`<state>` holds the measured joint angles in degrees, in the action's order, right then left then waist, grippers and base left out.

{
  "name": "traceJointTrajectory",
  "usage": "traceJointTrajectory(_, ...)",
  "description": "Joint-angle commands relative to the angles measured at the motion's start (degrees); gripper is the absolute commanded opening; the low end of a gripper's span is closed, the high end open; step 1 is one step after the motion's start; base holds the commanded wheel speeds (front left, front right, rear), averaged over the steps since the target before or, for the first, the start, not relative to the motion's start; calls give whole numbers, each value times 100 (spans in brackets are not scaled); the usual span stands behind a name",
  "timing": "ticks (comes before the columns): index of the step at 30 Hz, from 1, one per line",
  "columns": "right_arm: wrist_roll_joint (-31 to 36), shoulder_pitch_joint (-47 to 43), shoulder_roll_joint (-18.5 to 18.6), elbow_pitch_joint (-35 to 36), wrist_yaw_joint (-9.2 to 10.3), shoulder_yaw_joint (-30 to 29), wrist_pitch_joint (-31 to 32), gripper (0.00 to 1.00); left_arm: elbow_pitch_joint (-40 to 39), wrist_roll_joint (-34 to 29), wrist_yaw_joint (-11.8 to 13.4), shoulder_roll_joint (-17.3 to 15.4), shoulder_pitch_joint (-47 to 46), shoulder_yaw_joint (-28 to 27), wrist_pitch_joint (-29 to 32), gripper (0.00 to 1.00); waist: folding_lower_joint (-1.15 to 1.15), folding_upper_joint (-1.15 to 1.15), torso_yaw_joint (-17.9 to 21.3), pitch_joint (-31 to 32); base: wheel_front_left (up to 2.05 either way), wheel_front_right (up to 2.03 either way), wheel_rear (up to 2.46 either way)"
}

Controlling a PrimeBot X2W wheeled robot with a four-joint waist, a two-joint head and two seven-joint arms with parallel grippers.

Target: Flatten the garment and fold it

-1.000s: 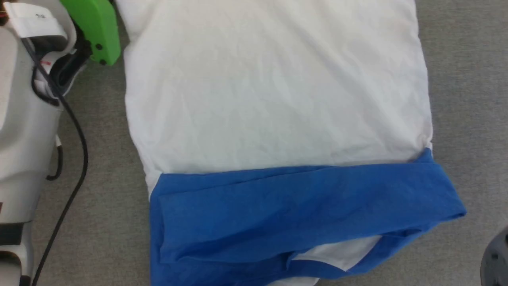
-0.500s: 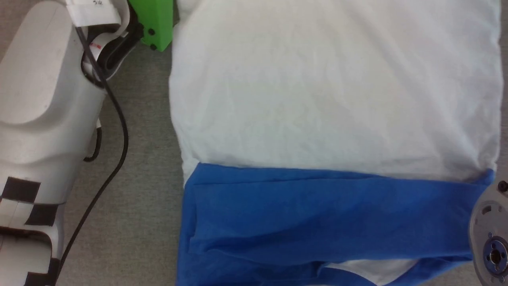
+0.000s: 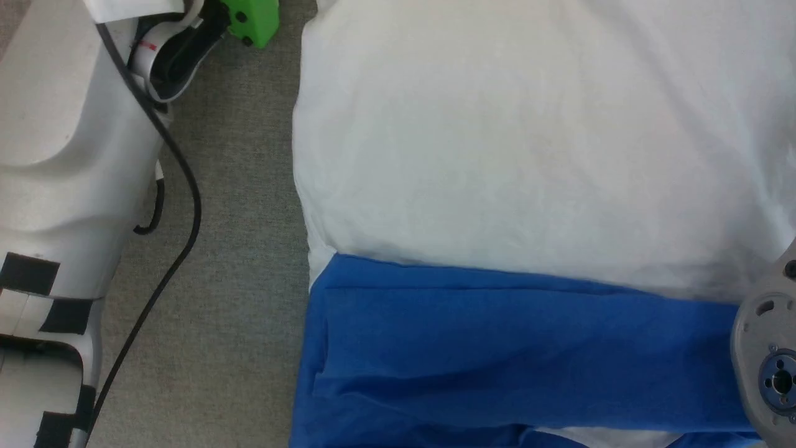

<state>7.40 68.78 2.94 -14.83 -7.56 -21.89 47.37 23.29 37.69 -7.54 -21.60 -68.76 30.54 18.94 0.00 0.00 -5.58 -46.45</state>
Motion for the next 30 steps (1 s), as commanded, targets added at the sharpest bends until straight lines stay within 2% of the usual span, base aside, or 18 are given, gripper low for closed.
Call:
traceJointTrajectory(1,38,84,1,-43,8,7,-95,0,148,-5,8,-71,-12,-18,-81,0,0,0,29,46,0,0,0)
traceJointTrajectory(8,-196,81,44,-30,8,77,-543,0,327,-115,110,-166,-176,-343,-1010,0,0,0,178,434,0,0,0)
traceJointTrajectory(17,-841,-368,260,246,8,186,-621,0,319,-107,75,-318,38,-437,-1729,0,0,0,226,1084,0,0,0)
traceJointTrajectory(23,-1507,-1228,361,929,8,461,-411,0,-269,-41,35,-613,722,-303,-2104,0,0,0,252,1632,0,0,0)
traceJointTrajectory(30,-2218,-2801,334,1930,8,546,-80,0,-1440,93,125,-941,2143,-249,-2455,0,0,0,284,2363,0,0,0)
